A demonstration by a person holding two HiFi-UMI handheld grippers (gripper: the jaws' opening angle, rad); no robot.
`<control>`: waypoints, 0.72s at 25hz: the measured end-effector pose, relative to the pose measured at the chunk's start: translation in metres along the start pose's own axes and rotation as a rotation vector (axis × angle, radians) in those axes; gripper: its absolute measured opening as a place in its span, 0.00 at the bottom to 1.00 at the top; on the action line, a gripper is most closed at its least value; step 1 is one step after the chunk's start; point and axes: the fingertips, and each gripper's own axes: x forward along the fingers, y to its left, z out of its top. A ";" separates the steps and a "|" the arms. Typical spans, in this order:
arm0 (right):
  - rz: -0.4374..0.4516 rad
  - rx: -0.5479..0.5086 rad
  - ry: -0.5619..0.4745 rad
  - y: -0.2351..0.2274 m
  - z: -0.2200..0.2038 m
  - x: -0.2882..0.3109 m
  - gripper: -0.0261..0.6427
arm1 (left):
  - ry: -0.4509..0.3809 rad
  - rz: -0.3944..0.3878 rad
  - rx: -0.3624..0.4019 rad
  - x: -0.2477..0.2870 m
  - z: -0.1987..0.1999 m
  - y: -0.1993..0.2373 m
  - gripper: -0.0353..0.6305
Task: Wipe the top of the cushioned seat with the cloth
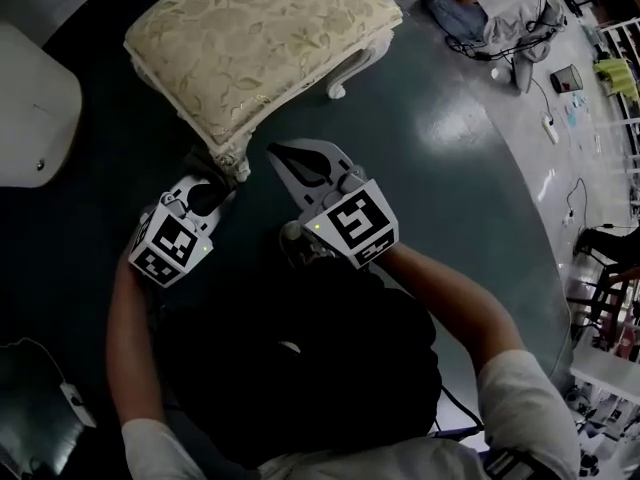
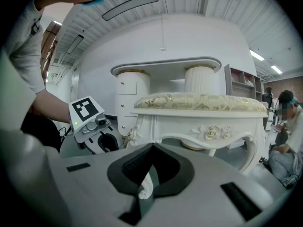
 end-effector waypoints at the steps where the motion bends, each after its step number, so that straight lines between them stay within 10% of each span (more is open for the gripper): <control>1: 0.003 0.003 0.004 0.000 -0.004 0.001 0.05 | 0.002 0.005 -0.002 0.001 -0.002 0.000 0.09; 18: 0.042 0.055 0.051 -0.011 -0.057 0.017 0.05 | 0.119 0.012 0.000 0.035 -0.040 0.002 0.09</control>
